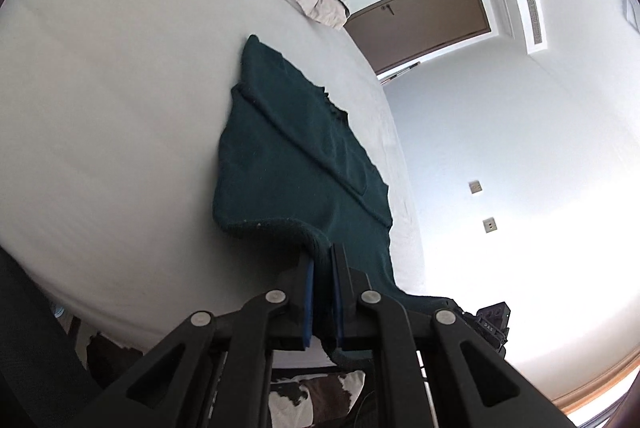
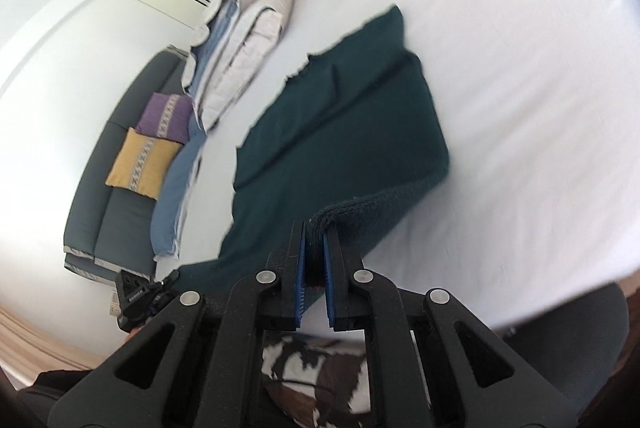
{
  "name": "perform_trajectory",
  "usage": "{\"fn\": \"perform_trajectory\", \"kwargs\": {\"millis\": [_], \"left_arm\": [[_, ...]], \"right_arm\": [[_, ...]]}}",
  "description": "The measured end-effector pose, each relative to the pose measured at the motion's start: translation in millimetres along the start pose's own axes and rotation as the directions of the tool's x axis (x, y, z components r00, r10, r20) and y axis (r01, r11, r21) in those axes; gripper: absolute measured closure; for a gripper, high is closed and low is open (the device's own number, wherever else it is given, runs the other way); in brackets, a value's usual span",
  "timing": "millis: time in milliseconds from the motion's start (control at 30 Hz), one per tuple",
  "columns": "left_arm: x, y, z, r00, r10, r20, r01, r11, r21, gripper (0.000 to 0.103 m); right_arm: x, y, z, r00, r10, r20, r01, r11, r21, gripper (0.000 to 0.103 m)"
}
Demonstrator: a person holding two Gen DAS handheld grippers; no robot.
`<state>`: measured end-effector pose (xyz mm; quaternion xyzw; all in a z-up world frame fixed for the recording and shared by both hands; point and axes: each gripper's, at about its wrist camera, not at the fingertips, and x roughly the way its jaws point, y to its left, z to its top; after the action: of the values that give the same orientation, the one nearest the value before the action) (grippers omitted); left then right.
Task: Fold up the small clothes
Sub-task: 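Grasp the hem with both tools and lift it toward the collar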
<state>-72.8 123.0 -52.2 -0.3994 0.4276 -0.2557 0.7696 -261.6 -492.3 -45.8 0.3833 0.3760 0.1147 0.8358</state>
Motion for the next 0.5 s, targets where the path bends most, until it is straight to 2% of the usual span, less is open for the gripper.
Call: {"fn": "perform_trajectory", "kwargs": {"millis": [233, 500], "left_arm": [[12.2, -15.9, 51.5, 0.996, -0.059, 0.073, 0.061, 0.998, -0.021, 0.098], [39.7, -16.0, 121.5, 0.987, -0.069, 0.146, 0.077, 0.996, -0.053, 0.102]], "right_arm": [[30.2, 24.1, 72.0, 0.995, 0.007, 0.096, -0.006, 1.000, -0.009, 0.096], [74.2, 26.4, 166.4, 0.984, -0.008, 0.177, 0.006, 1.000, 0.016, 0.096]]}}
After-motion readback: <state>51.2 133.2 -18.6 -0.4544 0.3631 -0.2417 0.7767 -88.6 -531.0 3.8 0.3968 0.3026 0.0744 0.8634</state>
